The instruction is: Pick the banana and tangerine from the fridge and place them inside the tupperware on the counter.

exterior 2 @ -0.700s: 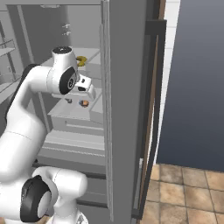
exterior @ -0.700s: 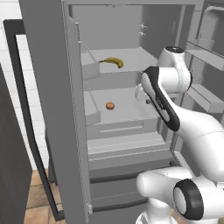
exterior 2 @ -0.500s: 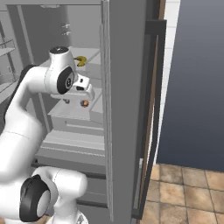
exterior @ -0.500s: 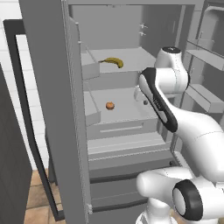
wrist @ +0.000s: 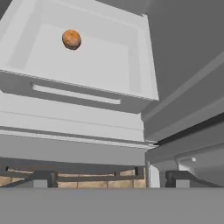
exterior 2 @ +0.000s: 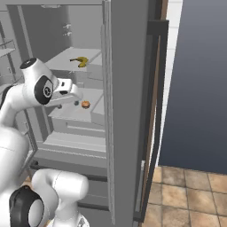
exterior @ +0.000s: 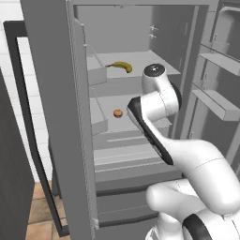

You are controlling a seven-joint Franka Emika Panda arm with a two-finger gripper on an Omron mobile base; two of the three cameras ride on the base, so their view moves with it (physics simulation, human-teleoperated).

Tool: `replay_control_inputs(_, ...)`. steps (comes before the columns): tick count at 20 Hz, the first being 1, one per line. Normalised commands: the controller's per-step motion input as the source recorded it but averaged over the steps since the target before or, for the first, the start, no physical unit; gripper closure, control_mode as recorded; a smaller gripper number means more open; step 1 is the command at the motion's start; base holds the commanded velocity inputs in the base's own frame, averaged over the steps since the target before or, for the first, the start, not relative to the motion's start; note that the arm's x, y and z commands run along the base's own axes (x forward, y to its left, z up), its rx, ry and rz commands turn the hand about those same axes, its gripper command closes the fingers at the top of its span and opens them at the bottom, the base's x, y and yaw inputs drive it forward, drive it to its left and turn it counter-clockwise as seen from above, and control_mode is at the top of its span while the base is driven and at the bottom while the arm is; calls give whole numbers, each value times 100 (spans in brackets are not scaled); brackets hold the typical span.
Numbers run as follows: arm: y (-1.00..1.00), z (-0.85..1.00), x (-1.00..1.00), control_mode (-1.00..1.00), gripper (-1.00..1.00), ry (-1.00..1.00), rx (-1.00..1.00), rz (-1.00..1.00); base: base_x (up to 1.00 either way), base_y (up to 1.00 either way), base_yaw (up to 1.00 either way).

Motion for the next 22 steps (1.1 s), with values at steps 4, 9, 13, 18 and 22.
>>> replay_control_inputs(4,3,-20,14,-100,-100,-7,3,0,0,0,0)
replay_control_inputs(9,0,-10,8,-100,-100,8,1,0,0,0,0)
replay_control_inputs(13,0,-23,31,-100,-100,0,0,-12,0,0,0)
replay_control_inputs(18,0,-24,46,-100,-100,0,0,-11,0,0,0)
replay_control_inputs(22,1,-22,62,-100,-100,0,1,0,0,0,0)
